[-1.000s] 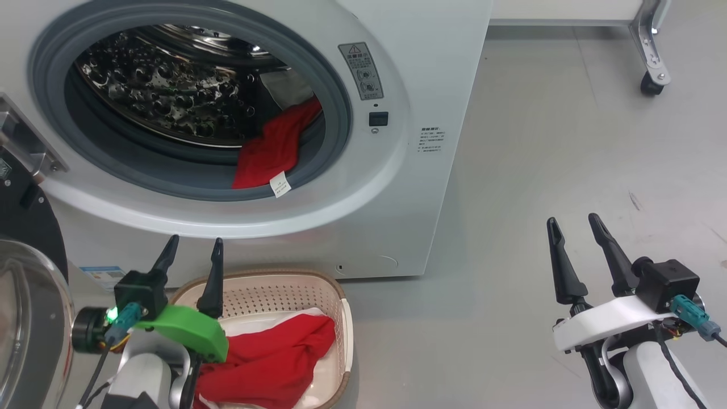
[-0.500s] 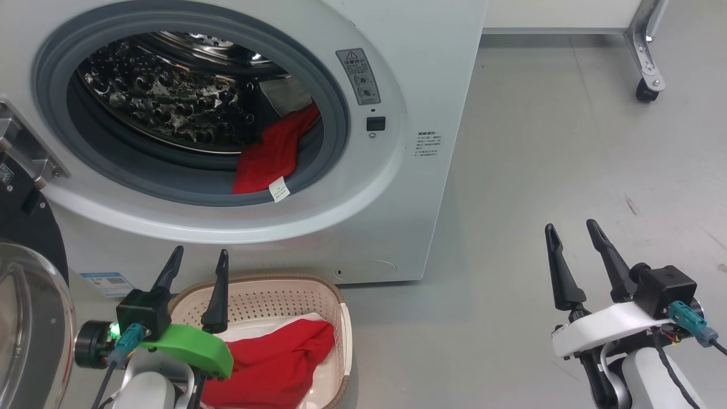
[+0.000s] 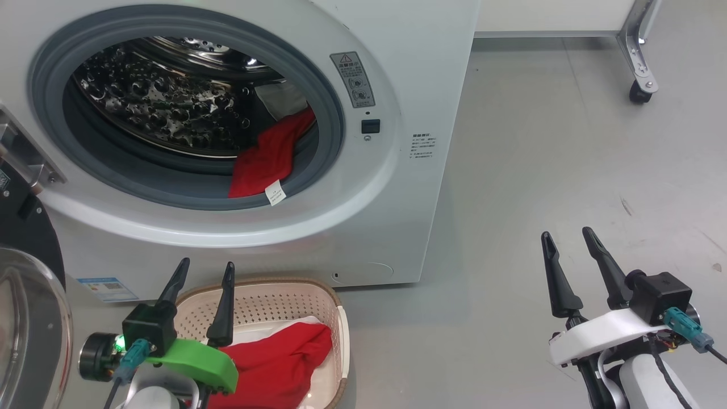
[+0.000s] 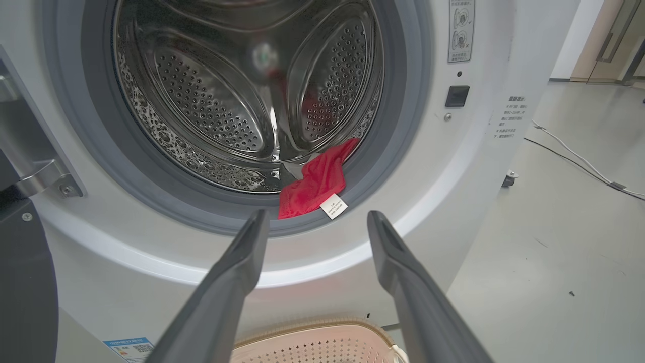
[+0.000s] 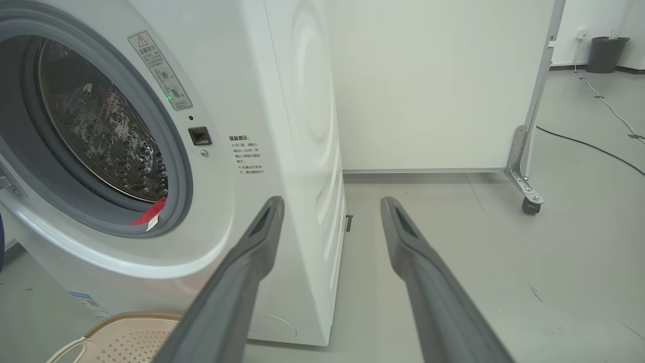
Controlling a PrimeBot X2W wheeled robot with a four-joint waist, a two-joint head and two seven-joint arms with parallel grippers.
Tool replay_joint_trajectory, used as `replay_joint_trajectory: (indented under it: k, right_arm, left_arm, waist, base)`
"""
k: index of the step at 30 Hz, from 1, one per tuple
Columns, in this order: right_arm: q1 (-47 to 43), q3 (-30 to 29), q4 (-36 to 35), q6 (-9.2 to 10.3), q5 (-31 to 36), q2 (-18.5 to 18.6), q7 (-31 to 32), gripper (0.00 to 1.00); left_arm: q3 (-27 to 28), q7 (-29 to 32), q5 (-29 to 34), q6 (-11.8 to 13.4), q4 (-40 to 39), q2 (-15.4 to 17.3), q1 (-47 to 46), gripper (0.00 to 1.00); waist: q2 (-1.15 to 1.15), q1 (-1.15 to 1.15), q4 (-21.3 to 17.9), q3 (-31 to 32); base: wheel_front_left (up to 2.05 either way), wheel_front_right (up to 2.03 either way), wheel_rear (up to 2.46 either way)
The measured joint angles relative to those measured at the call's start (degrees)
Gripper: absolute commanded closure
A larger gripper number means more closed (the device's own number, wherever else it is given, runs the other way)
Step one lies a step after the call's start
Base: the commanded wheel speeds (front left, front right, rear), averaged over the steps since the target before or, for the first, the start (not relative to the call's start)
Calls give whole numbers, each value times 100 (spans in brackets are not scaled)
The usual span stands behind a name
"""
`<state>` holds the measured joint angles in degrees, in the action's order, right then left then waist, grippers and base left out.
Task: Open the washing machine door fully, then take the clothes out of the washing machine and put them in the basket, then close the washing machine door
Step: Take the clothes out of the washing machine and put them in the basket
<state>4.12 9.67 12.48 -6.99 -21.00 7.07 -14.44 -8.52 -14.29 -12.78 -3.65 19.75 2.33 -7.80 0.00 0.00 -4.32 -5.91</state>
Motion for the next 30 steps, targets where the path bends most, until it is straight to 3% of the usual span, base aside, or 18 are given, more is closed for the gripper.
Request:
replay_joint_trajectory:
  k: [30]
  right_arm:
    - [0, -8, -36, 0, 5, -8, 0, 0]
  left_arm:
    - [-78, 0, -1, 111, -238, 1, 131, 0]
  waist:
    - [0, 0, -42, -157]
  base:
    - [0, 0, 0]
